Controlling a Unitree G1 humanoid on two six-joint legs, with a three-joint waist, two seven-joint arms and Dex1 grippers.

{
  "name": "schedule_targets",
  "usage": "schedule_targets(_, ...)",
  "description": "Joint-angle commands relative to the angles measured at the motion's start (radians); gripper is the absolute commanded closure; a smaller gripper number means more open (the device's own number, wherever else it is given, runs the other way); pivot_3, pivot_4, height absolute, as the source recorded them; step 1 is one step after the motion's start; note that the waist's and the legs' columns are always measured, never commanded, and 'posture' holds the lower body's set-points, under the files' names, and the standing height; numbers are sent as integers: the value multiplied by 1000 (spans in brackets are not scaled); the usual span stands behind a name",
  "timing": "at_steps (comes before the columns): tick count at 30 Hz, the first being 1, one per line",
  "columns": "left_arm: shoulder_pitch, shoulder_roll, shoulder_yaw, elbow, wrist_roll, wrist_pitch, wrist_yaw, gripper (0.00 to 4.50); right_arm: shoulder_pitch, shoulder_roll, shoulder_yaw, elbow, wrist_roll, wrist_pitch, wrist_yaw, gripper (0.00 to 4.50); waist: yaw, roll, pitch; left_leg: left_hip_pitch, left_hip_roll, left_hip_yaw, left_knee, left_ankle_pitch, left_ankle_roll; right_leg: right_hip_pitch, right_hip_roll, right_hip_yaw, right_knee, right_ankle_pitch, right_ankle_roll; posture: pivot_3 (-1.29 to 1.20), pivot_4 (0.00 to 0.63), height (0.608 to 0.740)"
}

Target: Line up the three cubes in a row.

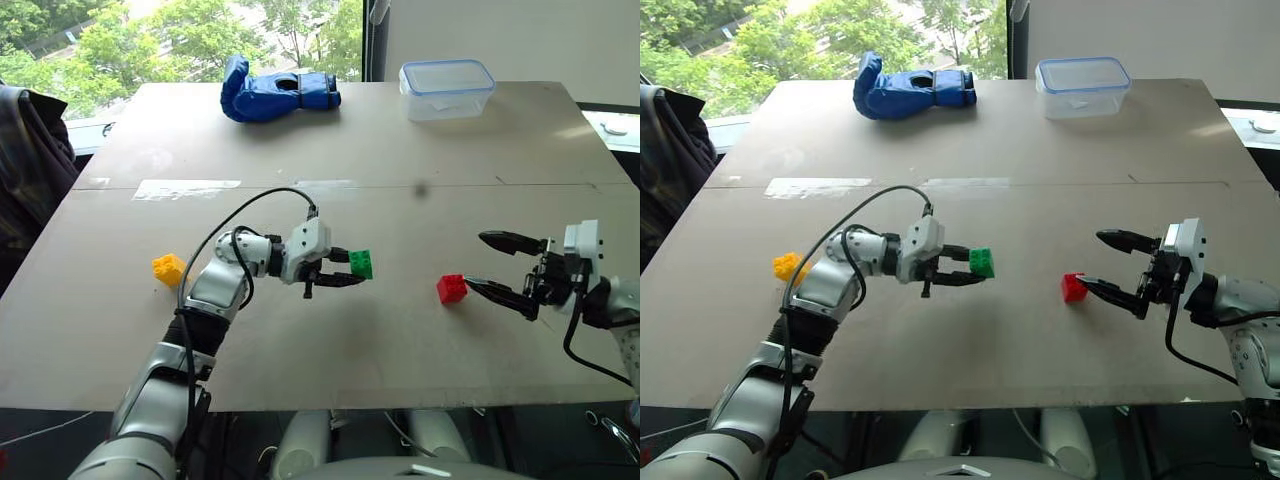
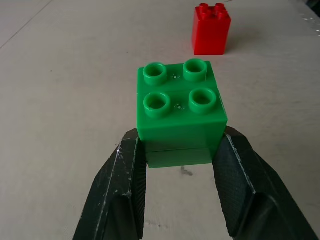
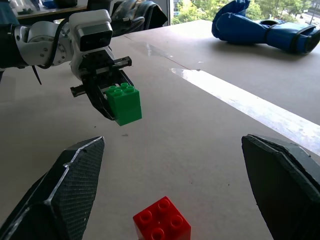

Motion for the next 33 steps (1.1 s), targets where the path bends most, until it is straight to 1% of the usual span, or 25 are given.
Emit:
schedule_targets(1,-8,-22,-29,-15,18,-3,-2,2992,43,-29,-52,4,8,-51,68,0,1,0,0,0,0,0,0,0,0,0,0,0,0,0,0,0,150,740)
schedule_targets(8,20,-52,-57,-73,65,28,70,2992,108,-43,-86,65,-15,-145,137,0,1,0,0,1,0,0,2,-1,1,1,1,0,1,0,0,0,150,740)
schedule_targets(15,71,-64,-75,-153,93,64,144,2992,139,-7,-85,19,-1,-153,102,0,3,0,0,1,2,-1,3,-1,1,1,1,0,2,0,0,0,150,740)
schedule_targets(19,95,-94,-88,-183,114,61,203,2992,163,10,-83,-15,0,-144,79,0,4,0,0,1,2,-1,3,-1,1,1,0,1,1,0,0,0,150,740)
schedule_targets(25,123,-117,-116,-231,129,67,243,2992,192,16,-82,-55,6,-134,50,0,4,0,0,1,2,-1,4,-1,1,2,0,0,1,0,0,0,150,740)
schedule_targets(28,141,-117,-133,-235,136,63,246,2992,194,18,-78,-74,10,-122,30,0,2,0,0,1,2,-1,4,-1,1,2,0,1,1,0,0,0,150,740)
schedule_targets(33,111,-125,-154,-160,163,23,243,2992,181,19,-66,-87,10,-104,5,0,5,0,0,2,2,-1,4,-1,1,2,1,1,1,0,0,0,150,740)
